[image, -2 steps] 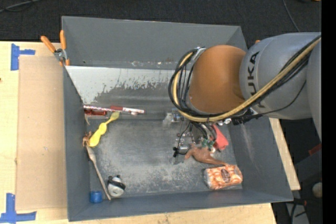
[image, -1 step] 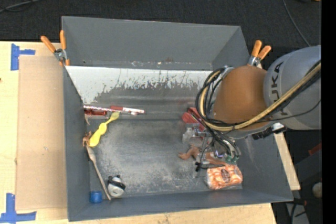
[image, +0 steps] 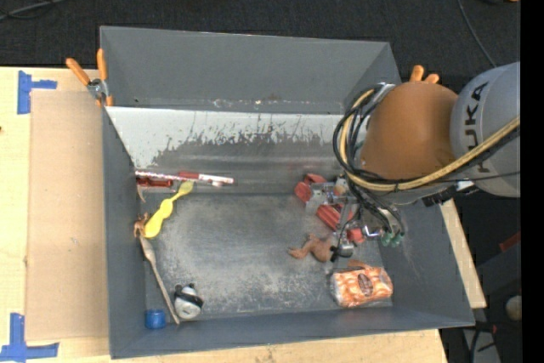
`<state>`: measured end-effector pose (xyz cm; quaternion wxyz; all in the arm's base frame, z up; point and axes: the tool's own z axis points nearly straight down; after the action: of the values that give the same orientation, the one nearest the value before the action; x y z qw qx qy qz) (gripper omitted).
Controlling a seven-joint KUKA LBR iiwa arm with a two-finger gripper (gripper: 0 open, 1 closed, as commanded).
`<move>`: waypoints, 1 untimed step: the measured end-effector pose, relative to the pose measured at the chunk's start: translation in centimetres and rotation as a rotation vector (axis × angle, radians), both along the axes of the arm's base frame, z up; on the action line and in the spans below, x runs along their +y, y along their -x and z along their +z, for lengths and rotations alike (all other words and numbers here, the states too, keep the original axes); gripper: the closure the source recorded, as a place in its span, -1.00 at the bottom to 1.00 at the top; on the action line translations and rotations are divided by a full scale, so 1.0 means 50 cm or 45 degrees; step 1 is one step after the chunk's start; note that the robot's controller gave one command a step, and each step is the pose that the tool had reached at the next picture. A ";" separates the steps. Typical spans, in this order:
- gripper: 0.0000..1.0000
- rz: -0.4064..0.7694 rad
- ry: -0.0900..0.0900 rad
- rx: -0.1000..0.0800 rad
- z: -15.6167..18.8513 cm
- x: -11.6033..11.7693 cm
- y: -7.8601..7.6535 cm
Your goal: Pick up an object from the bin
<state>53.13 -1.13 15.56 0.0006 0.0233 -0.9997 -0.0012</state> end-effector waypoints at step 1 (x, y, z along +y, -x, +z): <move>-1.00 0.001 0.000 0.001 -0.086 -0.076 0.003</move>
Offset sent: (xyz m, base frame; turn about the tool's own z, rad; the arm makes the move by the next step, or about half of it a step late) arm -0.0211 -0.0584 -0.0740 0.0644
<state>52.98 -4.91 11.25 0.0008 0.0237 -0.9997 -0.0011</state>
